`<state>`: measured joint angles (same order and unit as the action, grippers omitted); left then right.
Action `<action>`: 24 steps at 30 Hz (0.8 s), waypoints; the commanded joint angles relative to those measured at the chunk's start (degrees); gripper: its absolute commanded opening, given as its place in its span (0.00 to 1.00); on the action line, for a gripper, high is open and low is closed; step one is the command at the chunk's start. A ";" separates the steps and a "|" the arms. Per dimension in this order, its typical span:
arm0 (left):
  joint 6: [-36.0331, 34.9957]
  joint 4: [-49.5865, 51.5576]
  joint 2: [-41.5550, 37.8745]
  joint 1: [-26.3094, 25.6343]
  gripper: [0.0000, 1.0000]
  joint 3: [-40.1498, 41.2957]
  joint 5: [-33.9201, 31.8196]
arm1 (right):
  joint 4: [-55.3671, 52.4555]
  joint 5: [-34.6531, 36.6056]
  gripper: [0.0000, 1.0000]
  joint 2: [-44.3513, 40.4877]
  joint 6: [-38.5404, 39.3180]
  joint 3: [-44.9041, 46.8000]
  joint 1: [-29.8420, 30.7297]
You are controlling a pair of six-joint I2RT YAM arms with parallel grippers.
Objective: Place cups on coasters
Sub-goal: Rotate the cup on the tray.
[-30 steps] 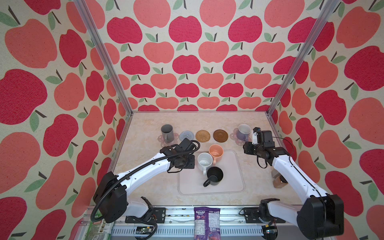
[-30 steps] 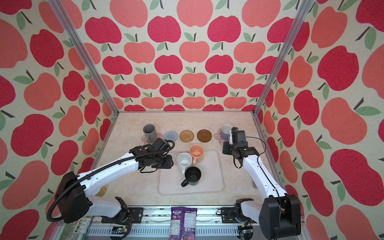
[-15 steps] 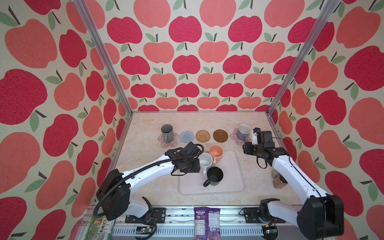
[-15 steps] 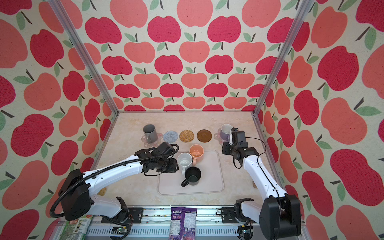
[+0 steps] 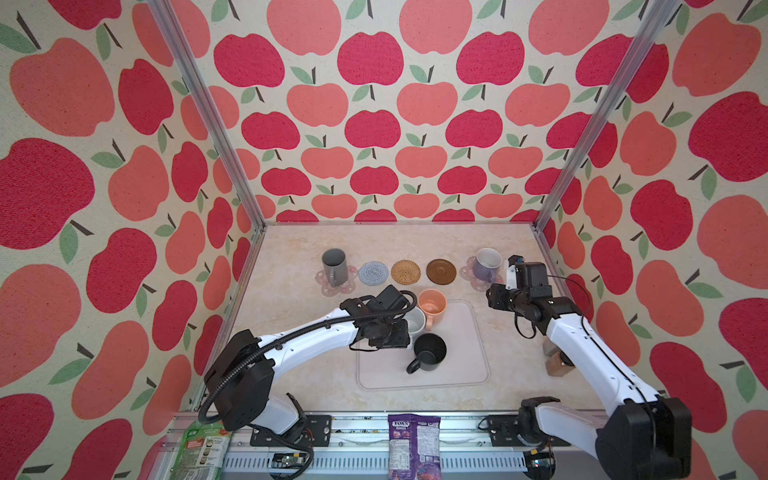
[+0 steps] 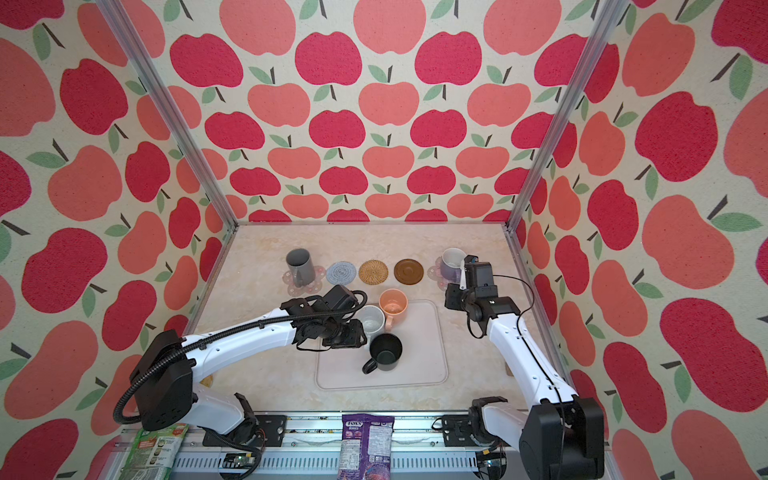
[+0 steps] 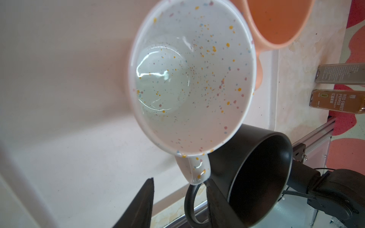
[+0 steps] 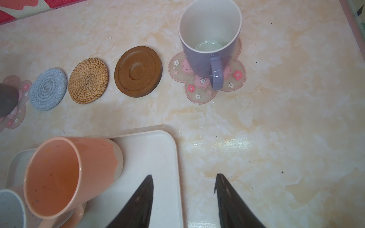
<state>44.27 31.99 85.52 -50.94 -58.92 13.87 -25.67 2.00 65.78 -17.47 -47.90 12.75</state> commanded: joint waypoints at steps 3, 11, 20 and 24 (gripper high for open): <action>0.65 -0.88 2.06 -0.56 0.46 -2.58 1.96 | -1.40 0.37 0.54 -1.17 -0.66 1.71 0.61; 0.29 0.70 5.29 -0.76 0.46 -5.03 2.32 | -0.97 0.55 0.54 -0.15 -0.51 1.79 0.61; 1.07 5.11 8.46 -0.73 0.45 -7.59 -0.42 | -1.12 0.81 0.54 -0.73 -0.52 2.09 0.61; 1.39 8.09 8.75 -0.65 0.43 -8.27 -3.18 | -1.25 0.98 0.55 -0.89 -0.50 2.10 0.61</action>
<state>44.36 35.35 93.80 -51.31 -65.63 13.87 -25.85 2.04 65.69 -17.47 -46.46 12.75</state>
